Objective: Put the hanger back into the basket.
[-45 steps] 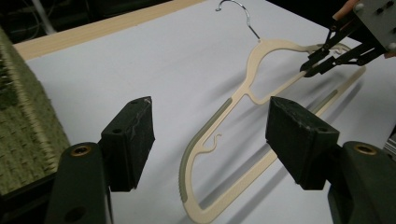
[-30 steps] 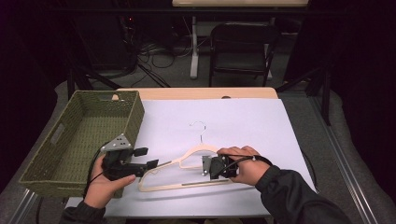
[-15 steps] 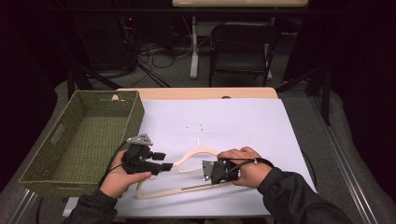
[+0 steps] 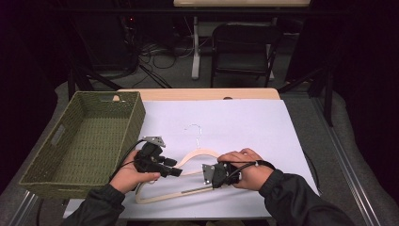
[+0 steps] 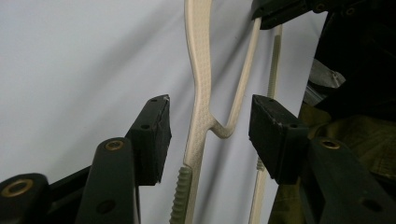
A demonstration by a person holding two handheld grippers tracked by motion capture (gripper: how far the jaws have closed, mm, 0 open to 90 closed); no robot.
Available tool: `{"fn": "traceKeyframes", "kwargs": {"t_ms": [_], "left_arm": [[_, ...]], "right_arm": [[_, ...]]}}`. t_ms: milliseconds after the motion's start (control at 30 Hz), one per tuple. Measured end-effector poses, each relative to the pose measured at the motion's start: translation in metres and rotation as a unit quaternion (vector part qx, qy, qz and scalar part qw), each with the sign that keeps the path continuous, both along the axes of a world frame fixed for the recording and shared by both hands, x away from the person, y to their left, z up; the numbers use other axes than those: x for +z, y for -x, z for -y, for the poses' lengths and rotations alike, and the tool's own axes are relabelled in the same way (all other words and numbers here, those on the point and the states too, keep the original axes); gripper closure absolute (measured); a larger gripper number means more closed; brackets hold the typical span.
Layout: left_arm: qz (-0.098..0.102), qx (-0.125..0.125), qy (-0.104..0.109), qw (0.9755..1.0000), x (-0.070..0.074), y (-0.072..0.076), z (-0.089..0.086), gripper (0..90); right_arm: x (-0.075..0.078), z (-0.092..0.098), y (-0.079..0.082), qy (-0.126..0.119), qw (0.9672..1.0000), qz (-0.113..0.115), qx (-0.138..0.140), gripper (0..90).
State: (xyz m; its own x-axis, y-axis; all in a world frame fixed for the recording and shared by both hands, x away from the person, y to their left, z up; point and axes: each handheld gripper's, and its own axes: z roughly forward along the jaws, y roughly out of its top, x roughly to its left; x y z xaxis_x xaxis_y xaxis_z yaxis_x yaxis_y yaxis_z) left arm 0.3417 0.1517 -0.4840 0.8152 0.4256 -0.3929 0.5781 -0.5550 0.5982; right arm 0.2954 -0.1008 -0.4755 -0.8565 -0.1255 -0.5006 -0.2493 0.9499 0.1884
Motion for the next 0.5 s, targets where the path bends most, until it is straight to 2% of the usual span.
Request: {"fn": "traceKeyframes", "kwargs": {"t_ms": [67, 200, 267, 300, 367, 500], "left_arm": [[-0.007, -0.008, -0.003, 0.9999, -0.002, -0.001, 0.002, 48.6], [-0.022, -0.018, -0.011, 0.9995, -0.006, -0.002, 0.006, 50.5], [-0.032, -0.024, -0.011, 0.9992, -0.008, -0.002, 0.007, 51.9], [-0.038, -0.026, -0.011, 0.9989, -0.009, -0.003, 0.007, 53.7], [-0.052, -0.029, -0.007, 0.9982, -0.011, -0.005, 0.007, 54.8], [-0.057, -0.029, -0.004, 0.9979, -0.013, -0.007, 0.006, 62.2]], "right_arm": [[0.001, 0.000, 0.000, 0.001, 1.0000, -0.002, -0.003, 85.6], [0.003, -0.002, 0.001, -0.001, 1.0000, 0.008, 0.002, 85.6], [0.003, -0.003, 0.000, -0.006, 0.9999, 0.009, 0.007, 85.6], [0.004, -0.003, 0.001, 0.003, 0.9999, 0.009, 0.005, 85.6], [0.004, -0.003, 0.001, 0.000, 0.9999, 0.012, 0.004, 85.5], [0.004, -0.002, 0.001, -0.001, 0.9998, 0.015, 0.010, 85.4]]}}
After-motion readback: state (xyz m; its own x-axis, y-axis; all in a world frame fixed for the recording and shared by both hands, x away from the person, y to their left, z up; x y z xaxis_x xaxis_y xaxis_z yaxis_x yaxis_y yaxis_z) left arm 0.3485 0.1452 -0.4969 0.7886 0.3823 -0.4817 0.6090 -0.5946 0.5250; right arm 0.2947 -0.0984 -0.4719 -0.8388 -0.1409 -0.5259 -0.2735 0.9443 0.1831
